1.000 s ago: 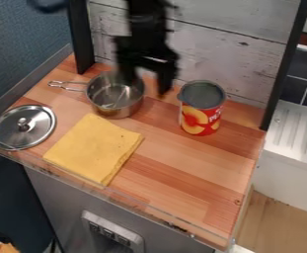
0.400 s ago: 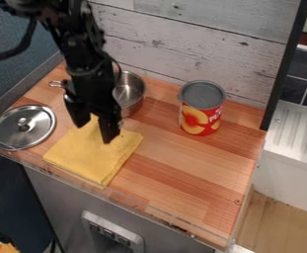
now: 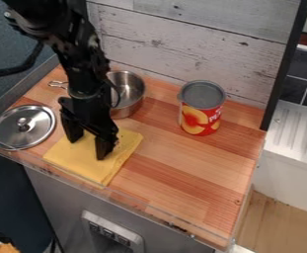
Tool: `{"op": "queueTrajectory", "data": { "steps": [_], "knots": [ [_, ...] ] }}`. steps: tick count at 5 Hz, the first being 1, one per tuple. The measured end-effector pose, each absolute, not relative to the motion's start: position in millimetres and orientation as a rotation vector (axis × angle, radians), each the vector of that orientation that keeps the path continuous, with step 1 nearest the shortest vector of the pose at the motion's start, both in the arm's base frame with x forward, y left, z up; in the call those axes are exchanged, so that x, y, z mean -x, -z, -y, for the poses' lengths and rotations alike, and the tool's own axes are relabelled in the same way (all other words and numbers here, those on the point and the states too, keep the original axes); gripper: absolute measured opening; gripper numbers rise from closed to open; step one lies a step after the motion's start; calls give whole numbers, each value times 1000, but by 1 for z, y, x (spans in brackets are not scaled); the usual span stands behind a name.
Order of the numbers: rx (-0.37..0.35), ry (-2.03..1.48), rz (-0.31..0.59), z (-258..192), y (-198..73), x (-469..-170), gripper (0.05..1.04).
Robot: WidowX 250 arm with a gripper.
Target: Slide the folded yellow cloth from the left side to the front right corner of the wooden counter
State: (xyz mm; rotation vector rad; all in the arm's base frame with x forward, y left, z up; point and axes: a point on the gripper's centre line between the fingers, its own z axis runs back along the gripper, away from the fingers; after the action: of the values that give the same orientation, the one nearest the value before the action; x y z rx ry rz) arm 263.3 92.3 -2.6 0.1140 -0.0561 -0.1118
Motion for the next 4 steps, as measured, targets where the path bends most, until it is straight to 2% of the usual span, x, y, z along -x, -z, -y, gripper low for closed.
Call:
{"op": "queueTrajectory", "data": {
  "steps": [1, 3, 4],
  "knots": [
    [-98, 91, 58, -79, 6, -258, 999],
    [12, 173, 40, 16, 5, -241, 998],
    [6, 212, 49, 57, 5, -240, 998]
  ]
}}
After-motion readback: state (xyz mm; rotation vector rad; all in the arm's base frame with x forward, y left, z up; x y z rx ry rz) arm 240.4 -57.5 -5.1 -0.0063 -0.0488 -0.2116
